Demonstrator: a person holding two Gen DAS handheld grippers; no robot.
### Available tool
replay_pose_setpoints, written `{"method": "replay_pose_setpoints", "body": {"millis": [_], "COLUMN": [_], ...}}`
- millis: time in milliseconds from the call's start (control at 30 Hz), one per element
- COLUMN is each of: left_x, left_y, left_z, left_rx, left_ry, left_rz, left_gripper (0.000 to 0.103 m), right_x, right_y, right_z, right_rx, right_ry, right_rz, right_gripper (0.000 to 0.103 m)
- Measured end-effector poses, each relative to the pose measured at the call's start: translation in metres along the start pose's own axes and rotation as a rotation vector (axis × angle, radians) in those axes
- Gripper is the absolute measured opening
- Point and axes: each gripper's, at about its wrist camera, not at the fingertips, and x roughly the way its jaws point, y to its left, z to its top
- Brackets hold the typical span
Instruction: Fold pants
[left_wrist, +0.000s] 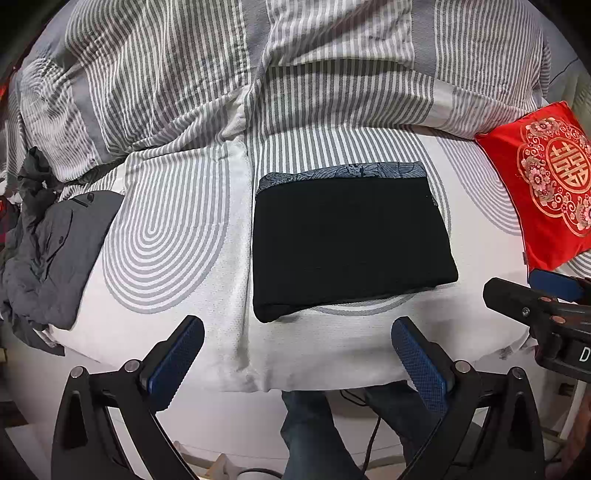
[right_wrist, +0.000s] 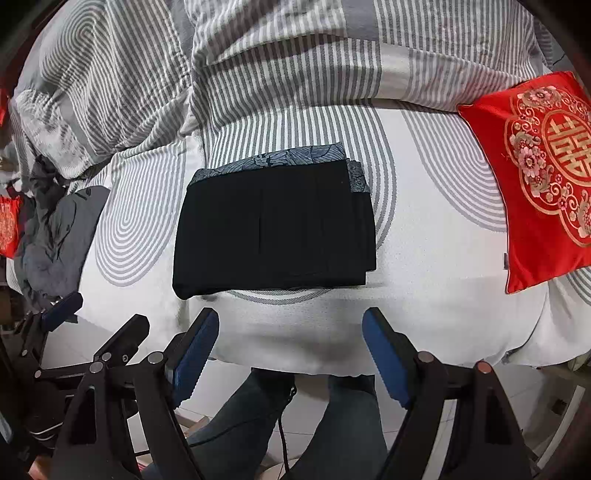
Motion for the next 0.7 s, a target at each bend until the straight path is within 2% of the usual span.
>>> {"method": "replay_pose_setpoints", "body": {"millis": [467, 700], "left_x": [0.0021, 0.0], "left_y": [0.0005, -0.0039], "left_z": [-0.0005, -0.0004], "left_rx": [-0.004, 0.013], "left_ry": [0.011, -0.008], "left_rz": [-0.009, -0.021], "left_gripper": [0.102, 0.102], "right_x": [0.0001, 0.0018], "right_y": [0.0084, 0.01], "right_z": [0.0014, 0.0038], "right_rx": [-0.036, -0.051], "right_ry": [-0.001, 0.006], "right_rz": [-0.022, -0.032], "right_gripper": [0.083, 0.083]}}
